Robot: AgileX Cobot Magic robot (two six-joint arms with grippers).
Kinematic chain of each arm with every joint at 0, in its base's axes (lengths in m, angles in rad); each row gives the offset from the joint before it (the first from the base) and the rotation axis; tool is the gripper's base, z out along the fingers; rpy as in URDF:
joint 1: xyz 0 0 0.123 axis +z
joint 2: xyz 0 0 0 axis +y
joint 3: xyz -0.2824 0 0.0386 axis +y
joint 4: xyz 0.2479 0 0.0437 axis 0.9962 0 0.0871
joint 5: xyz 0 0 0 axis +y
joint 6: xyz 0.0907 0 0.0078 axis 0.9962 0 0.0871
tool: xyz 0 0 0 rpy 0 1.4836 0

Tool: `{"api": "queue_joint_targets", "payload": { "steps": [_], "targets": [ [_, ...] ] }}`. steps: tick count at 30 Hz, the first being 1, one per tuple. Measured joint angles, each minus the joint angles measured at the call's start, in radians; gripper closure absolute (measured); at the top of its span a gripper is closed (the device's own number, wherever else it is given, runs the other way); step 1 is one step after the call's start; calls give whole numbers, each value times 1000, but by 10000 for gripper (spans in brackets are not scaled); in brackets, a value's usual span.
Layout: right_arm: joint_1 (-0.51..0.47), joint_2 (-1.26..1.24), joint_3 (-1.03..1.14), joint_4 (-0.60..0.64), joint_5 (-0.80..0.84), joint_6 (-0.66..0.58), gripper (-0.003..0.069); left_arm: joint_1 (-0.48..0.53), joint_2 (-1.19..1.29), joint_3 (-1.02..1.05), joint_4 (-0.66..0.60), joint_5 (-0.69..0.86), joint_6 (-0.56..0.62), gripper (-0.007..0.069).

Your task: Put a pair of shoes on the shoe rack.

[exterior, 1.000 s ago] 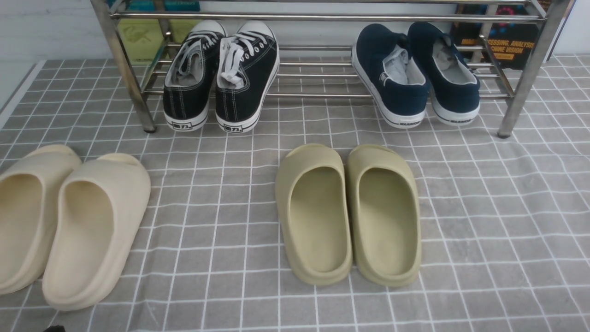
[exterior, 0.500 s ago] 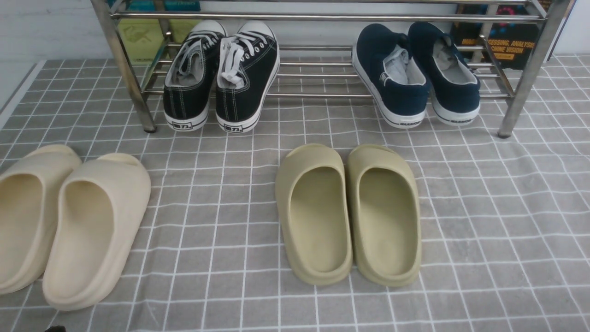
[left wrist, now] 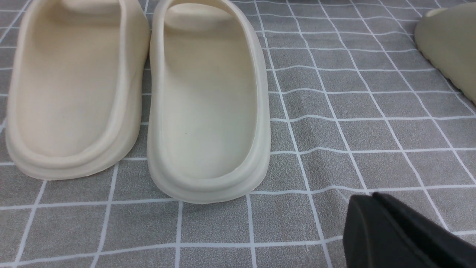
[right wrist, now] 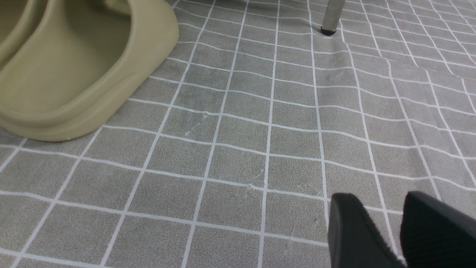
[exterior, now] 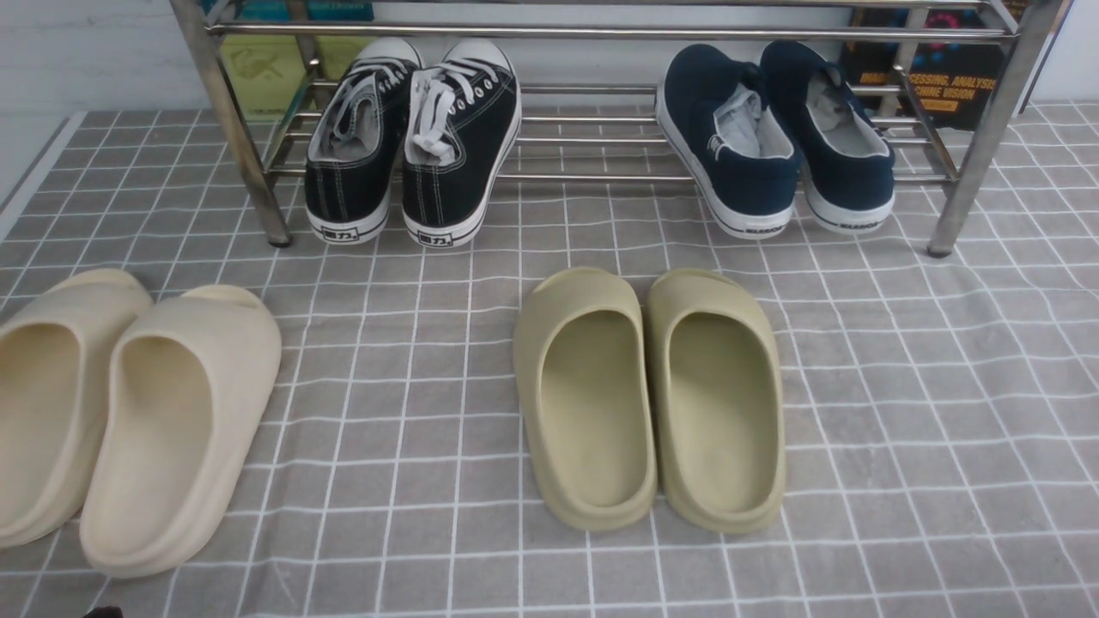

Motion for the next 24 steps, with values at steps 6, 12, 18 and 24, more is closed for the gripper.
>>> {"api": "queue_joint_targets", "payload": {
  "steps": [6, 12, 18, 24],
  "targets": [
    [0, 0, 0, 0, 0, 0, 420, 0, 0, 0, -2, 0, 0, 629],
    [0, 0, 0, 0, 0, 0, 420, 0, 0, 0, -2, 0, 0, 626],
    [0, 0, 0, 0, 0, 0, 420, 0, 0, 0, -2, 0, 0, 622],
    [0, 0, 0, 0, 0, 0, 420, 0, 0, 0, -2, 0, 0, 617]
  ]
}}
